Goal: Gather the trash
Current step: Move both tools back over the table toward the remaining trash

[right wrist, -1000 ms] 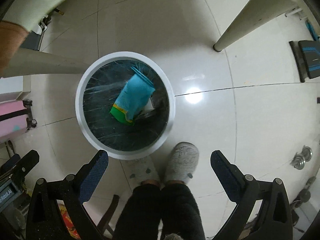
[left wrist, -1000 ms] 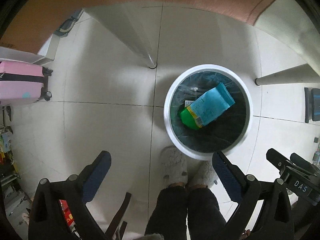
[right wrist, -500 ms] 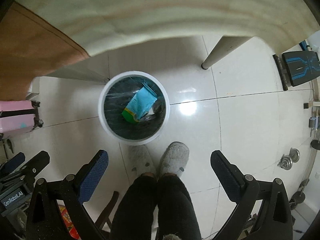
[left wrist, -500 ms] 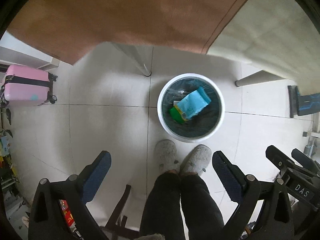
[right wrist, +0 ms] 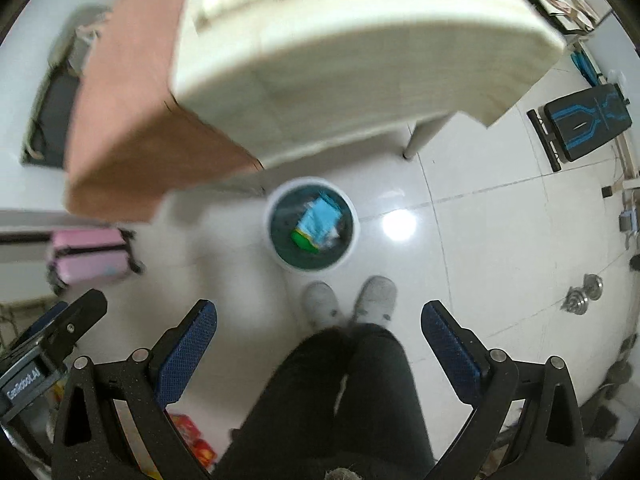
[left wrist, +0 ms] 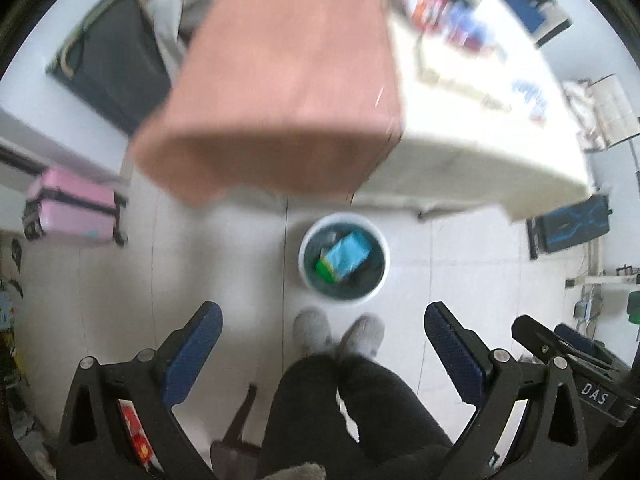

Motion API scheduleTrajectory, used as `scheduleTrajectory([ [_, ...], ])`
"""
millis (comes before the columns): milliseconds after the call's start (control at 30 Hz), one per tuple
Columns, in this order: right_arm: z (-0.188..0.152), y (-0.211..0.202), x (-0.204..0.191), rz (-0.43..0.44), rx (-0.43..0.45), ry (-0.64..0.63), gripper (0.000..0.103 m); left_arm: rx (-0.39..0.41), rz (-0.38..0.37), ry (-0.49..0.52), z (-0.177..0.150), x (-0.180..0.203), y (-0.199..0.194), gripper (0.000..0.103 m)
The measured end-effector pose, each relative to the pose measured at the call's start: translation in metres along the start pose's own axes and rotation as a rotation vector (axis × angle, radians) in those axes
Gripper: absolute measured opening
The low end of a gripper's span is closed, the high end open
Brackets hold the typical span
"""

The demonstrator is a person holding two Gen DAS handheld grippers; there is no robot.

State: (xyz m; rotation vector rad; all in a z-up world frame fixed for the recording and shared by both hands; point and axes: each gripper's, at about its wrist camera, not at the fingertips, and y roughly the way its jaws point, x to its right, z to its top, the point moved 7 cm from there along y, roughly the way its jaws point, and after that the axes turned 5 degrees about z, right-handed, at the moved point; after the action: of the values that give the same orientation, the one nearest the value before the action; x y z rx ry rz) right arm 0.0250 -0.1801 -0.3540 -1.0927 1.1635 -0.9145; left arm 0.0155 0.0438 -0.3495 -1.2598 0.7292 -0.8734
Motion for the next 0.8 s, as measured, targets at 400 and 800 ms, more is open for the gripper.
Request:
scheduleTrajectory([
  [400, 0.162, -0.105, 0.047, -0.014, 0.181, 0.079, 0.103, 0.069, 0.024, -0.106, 0.131, 0.038, -0.028, 0.103],
  [800, 0.303, -0.003, 0.122, -0.029, 0.047, 0.207, 0.103, -0.313, -0.181, -0.685, 0.216, 0.124, 0.098, 0.102],
])
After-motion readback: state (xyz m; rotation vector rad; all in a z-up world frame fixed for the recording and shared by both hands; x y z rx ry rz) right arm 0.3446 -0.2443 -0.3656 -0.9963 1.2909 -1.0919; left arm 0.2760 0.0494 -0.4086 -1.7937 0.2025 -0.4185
